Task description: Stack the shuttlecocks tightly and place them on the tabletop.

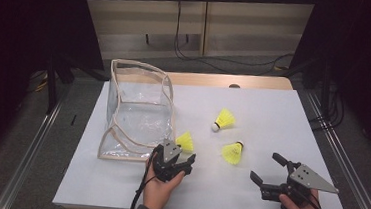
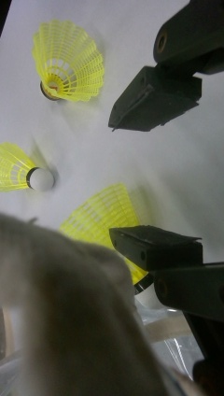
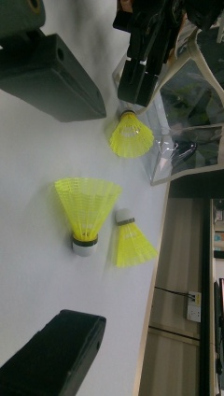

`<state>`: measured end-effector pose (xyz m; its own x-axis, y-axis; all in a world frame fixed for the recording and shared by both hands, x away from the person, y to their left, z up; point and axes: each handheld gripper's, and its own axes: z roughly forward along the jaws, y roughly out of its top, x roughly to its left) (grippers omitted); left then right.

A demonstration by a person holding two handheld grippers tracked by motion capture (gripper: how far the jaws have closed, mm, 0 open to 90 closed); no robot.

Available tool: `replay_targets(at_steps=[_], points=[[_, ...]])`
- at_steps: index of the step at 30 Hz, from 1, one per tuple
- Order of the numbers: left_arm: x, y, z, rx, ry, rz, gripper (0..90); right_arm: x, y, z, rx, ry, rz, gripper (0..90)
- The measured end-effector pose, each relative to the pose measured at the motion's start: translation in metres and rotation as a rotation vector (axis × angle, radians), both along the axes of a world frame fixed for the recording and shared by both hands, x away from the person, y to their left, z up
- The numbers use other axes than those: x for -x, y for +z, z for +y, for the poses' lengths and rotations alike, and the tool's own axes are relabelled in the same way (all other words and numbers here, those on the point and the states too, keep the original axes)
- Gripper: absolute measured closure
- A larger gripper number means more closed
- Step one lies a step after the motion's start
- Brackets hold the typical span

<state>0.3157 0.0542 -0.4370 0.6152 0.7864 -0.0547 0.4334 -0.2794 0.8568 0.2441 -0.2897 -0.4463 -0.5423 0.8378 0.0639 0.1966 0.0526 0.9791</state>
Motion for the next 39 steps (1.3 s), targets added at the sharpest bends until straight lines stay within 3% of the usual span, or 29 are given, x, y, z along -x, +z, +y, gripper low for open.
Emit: replay_targets(at_steps=[3, 8, 10, 12, 17, 20, 26, 29, 31, 39], points=[[-0.001, 0.0, -0.004, 0.017, 0.009, 0.004, 33.6, 0.0, 0.0, 0.0, -0.002, 0.001, -0.002, 1.8], [-0.004, 0.003, -0.011, 0.043, 0.07, -0.014, 27.4, 0.0, 0.0, -0.001, 0.0, -0.004, -0.004, 1.8], [-0.007, 0.004, -0.014, 0.029, 0.088, -0.018, 22.8, 0.0, 0.0, -0.001, -0.004, -0.002, -0.002, 1.8], [-0.01, 0.003, -0.018, 0.043, 0.105, -0.026, 19.8, 0.0, 0.0, -0.001, -0.003, -0.003, -0.001, 1.8], [-0.016, 0.0, -0.024, 0.029, 0.125, -0.038, 18.3, 0.0, 0.0, -0.001, -0.006, -0.002, 0.0, 1.8], [-0.021, -0.005, -0.03, -0.033, 0.132, -0.056, 18.7, -0.001, 0.0, -0.001, -0.007, 0.001, 0.002, 1.8], [-0.024, -0.007, -0.033, -0.05, 0.162, -0.066, 20.9, -0.001, 0.0, 0.0, -0.009, 0.007, 0.008, 1.8], [-0.023, -0.007, -0.033, -0.08, 0.174, -0.063, 24.4, -0.001, -0.001, 0.0, -0.011, 0.008, 0.008, 1.8], [-0.023, -0.007, -0.032, -0.071, 0.186, -0.071, 28.7, -0.001, -0.001, 0.0, -0.009, 0.007, 0.006, 1.8], [-0.021, -0.008, -0.03, -0.124, 0.185, -0.059, 37.6, 0.0, 0.0, 0.0, -0.01, 0.008, 0.007, 1.8]])
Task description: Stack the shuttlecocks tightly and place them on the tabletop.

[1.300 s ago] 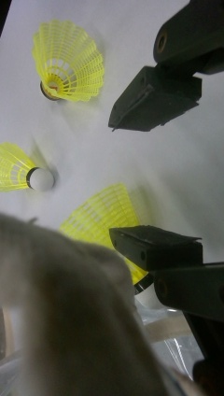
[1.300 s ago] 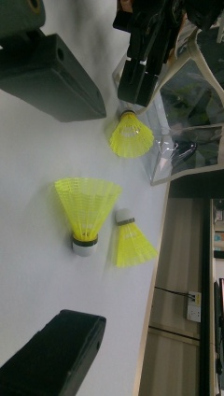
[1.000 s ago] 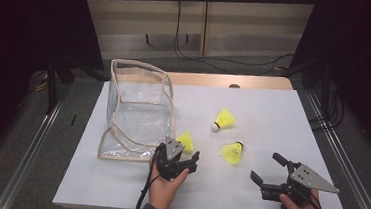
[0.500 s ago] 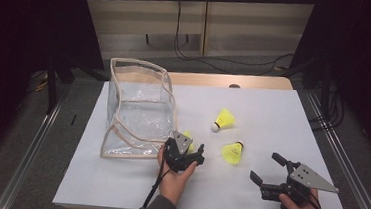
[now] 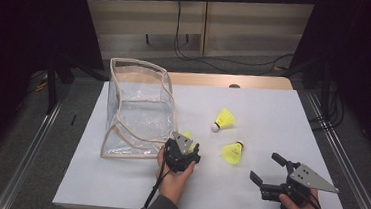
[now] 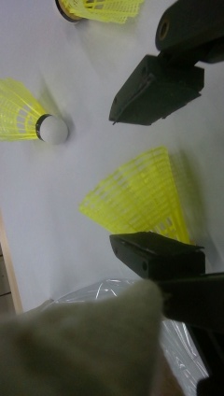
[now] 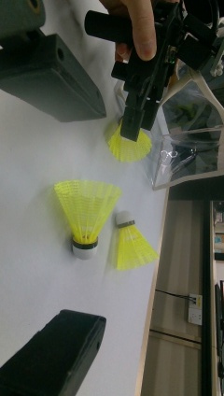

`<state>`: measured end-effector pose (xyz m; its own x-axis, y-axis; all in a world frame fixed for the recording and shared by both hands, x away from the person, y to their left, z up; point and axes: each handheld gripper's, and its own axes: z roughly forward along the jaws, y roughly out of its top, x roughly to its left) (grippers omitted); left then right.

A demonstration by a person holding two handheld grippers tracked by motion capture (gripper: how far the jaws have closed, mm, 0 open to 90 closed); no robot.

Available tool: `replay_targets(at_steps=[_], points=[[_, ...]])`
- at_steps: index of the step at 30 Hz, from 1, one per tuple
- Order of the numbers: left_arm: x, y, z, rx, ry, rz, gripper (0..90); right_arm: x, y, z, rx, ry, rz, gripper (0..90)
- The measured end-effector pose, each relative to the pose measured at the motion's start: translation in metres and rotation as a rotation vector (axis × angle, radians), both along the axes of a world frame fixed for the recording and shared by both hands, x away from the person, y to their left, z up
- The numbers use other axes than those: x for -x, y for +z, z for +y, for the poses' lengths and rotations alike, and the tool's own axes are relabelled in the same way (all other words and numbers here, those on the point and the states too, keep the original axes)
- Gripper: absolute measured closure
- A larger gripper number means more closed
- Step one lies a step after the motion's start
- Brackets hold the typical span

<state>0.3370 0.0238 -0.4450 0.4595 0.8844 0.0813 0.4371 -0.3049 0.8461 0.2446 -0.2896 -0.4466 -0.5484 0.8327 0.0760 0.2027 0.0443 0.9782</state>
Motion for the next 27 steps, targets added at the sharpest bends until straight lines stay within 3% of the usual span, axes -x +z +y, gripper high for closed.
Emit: replay_targets(at_steps=[4, 9, 10, 11, 14, 17, 24, 25, 27], points=[[0.002, 0.0, 0.002, -0.003, 0.008, -0.001, 48.6, 0.0, 0.0, 0.0, -0.003, 0.0, -0.002, 1.8], [0.006, 0.003, 0.006, 0.004, 0.005, 0.011, 52.6, 0.0, 0.0, -0.001, -0.002, -0.002, -0.005, 1.8], [0.01, 0.005, 0.009, 0.024, -0.018, 0.023, 60.1, 0.0, 0.0, -0.001, -0.004, -0.002, -0.003, 1.8], [0.012, 0.007, 0.011, 0.018, -0.021, 0.032, 62.2, 0.0, 0.0, -0.001, -0.004, -0.002, -0.005, 1.8], [0.017, 0.009, 0.015, 0.012, -0.026, 0.029, 62.0, 0.0, 0.0, -0.001, -0.003, -0.002, -0.006, 1.8], [0.023, 0.012, 0.026, 0.029, -0.036, 0.057, 63.5, 0.0, 0.0, -0.001, -0.006, 0.001, -0.002, 1.8], [0.035, 0.017, 0.036, 0.03, -0.043, 0.034, 67.3, 0.0, 0.0, 0.0, -0.002, 0.002, -0.003, 1.8], [0.037, 0.018, 0.038, 0.046, -0.044, 0.033, 67.3, 0.0, 0.0, 0.0, -0.002, 0.002, -0.004, 1.8], [0.037, 0.017, 0.037, 0.058, -0.054, 0.03, 62.3, 0.0, 0.0, 0.001, -0.003, 0.002, -0.003, 1.8]])
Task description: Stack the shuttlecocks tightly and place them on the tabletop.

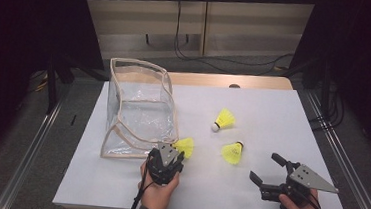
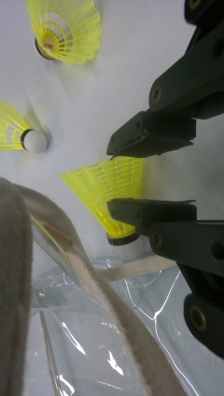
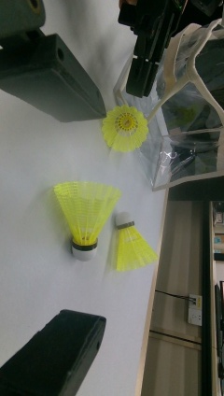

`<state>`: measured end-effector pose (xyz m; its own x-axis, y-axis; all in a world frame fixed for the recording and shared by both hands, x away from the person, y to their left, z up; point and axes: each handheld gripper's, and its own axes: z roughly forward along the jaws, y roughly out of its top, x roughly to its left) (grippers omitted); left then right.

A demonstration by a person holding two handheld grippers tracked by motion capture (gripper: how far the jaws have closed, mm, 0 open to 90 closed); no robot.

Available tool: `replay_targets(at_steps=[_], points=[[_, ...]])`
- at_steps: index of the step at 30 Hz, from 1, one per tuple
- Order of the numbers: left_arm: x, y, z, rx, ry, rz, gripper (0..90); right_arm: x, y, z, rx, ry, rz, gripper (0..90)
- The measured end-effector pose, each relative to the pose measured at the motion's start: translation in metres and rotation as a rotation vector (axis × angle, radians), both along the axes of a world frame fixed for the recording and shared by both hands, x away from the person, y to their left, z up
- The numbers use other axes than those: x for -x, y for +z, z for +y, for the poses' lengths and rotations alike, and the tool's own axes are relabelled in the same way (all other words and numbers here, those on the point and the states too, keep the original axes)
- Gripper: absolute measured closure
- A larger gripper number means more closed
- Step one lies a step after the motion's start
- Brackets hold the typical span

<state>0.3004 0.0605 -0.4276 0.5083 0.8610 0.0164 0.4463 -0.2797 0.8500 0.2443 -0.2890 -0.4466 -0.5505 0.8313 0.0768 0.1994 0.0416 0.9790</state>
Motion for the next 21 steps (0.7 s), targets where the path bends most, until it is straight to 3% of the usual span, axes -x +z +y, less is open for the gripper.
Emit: replay_targets(at_steps=[2, 5, 8, 12, 14, 21], points=[[-0.003, -0.001, -0.004, 0.0, -0.005, -0.008, 59.3, 0.0, 0.0, 0.0, 0.001, 0.001, -0.001, 1.8], [-0.011, -0.004, -0.016, -0.013, 0.013, -0.027, 47.1, -0.001, 0.0, 0.001, -0.001, 0.002, 0.002, 1.8], [-0.018, -0.009, -0.023, -0.038, 0.04, -0.036, 46.1, -0.001, 0.0, 0.001, 0.0, 0.004, -0.002, 1.8], [-0.023, -0.018, -0.022, -0.089, 0.065, -0.039, 56.1, 0.0, -0.001, -0.001, -0.002, 0.004, 0.001, 1.8], [-0.022, -0.017, -0.02, -0.089, 0.056, -0.034, 58.1, 0.0, -0.001, -0.002, -0.008, -0.001, 0.006, 1.8], [-0.018, -0.008, -0.011, -0.084, 0.043, -0.04, 78.5, 0.0, 0.0, -0.001, -0.007, 0.0, 0.0, 1.8]])
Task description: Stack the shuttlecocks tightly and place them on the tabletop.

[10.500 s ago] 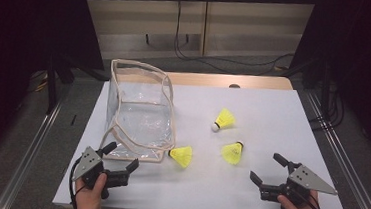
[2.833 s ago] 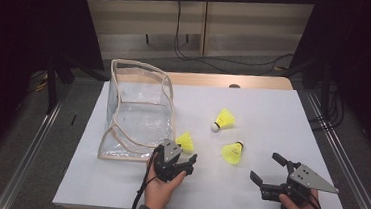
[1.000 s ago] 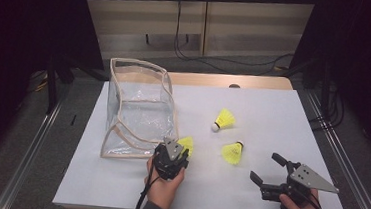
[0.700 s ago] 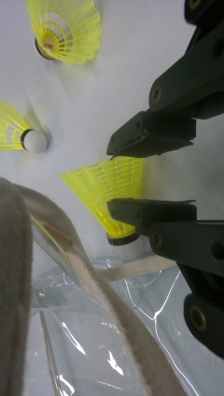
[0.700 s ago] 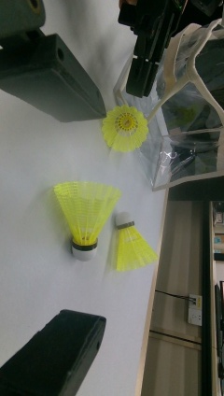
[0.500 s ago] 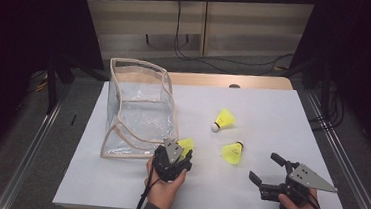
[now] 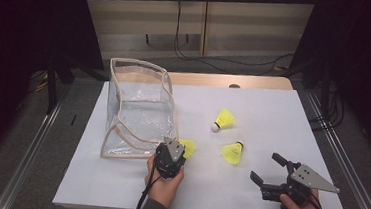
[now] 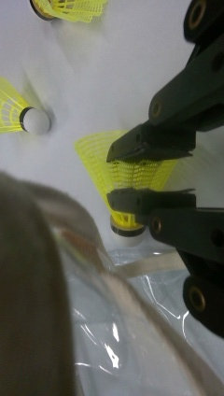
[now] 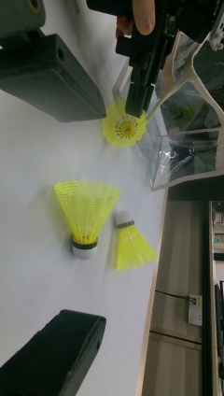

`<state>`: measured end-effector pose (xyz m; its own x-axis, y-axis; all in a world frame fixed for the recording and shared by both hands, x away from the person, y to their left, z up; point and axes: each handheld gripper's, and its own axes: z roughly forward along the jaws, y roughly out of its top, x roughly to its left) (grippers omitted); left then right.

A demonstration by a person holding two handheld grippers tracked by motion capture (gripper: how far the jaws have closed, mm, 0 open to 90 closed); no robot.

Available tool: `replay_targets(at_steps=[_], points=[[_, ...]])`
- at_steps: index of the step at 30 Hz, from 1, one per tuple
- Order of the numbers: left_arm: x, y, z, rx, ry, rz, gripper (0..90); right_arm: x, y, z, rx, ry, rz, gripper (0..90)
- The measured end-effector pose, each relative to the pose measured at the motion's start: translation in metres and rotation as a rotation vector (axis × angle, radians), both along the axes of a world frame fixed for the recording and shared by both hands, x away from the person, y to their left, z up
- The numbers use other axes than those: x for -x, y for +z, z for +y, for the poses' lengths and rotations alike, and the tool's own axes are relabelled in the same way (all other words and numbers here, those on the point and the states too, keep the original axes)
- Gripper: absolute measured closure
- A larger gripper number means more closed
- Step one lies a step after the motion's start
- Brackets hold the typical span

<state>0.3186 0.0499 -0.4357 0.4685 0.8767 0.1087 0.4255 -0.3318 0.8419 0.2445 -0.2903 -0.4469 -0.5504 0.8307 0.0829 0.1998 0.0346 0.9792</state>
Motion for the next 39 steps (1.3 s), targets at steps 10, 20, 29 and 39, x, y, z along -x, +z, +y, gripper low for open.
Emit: replay_targets(at_steps=[10, 20, 29, 39], points=[[-0.007, 0.022, -0.001, 0.072, -0.045, 0.075, 89.2, 0.0, 0.0, 0.0, 0.004, -0.001, 0.005, 1.8], [-0.016, 0.029, -0.024, 0.113, -0.088, 0.113, 86.2, 0.0, 0.0, -0.002, -0.004, -0.004, 0.004, 1.8], [-0.031, 0.028, -0.047, 0.118, -0.11, 0.093, 85.8, 0.0, 0.0, -0.001, -0.003, 0.004, 0.003, 1.9], [-0.035, 0.031, -0.057, 0.082, -0.097, 0.093, 89.1, 0.0, 0.001, -0.002, -0.01, 0.0, -0.001, 1.9]])
